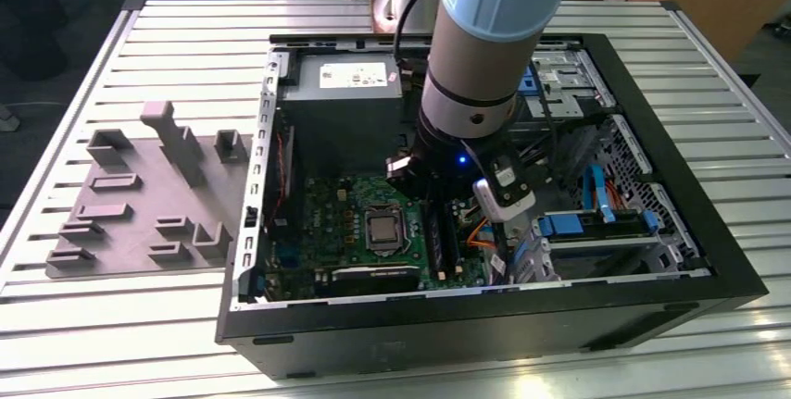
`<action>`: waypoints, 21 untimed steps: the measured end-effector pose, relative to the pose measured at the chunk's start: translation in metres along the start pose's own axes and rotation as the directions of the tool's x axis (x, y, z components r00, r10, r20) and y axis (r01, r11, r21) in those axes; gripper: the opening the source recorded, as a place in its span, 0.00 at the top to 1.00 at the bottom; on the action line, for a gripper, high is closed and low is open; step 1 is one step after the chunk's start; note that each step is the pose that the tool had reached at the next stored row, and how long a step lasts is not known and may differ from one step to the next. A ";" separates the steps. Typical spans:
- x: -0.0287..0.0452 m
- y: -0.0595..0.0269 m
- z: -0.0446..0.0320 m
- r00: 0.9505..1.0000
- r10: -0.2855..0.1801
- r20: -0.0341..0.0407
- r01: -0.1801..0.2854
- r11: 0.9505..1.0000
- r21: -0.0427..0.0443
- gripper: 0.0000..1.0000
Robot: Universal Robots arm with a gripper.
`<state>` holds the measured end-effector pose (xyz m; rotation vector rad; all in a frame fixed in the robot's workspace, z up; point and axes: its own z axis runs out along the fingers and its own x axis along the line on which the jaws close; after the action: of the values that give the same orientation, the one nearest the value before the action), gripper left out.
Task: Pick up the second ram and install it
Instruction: 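Insert the second ram into the second slot, then press down the second ram until it locks into place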
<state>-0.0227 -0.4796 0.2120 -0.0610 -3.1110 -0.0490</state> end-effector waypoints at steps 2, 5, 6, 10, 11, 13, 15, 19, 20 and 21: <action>-0.0001 0.0000 0.0000 1.000 -0.002 0.000 0.002 1.000 0.000 0.86; -0.0005 0.0001 0.0001 1.000 -0.007 0.000 0.007 1.000 0.001 0.86; -0.0006 0.0001 0.0001 1.000 -0.007 -0.001 0.007 1.000 0.002 0.86; -0.0009 0.0003 -0.0008 1.000 -0.008 -0.003 0.008 1.000 0.003 0.86; -0.0010 0.0004 -0.0012 1.000 -0.008 -0.004 0.008 1.000 0.003 0.86; -0.0011 0.0005 -0.0021 1.000 -0.007 -0.005 0.008 1.000 0.005 0.86; -0.0014 0.0005 -0.0023 1.000 -0.008 -0.007 0.008 1.000 0.006 0.86; -0.0026 0.0006 -0.0023 1.000 -0.015 -0.010 0.015 1.000 0.006 0.86; -0.0028 0.0006 -0.0023 1.000 -0.018 -0.010 0.018 1.000 0.006 0.86; -0.0029 0.0006 -0.0023 1.000 -0.021 -0.010 0.021 1.000 0.006 0.86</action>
<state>-0.0197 -0.4791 0.2142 -0.0277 -3.1018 -0.0399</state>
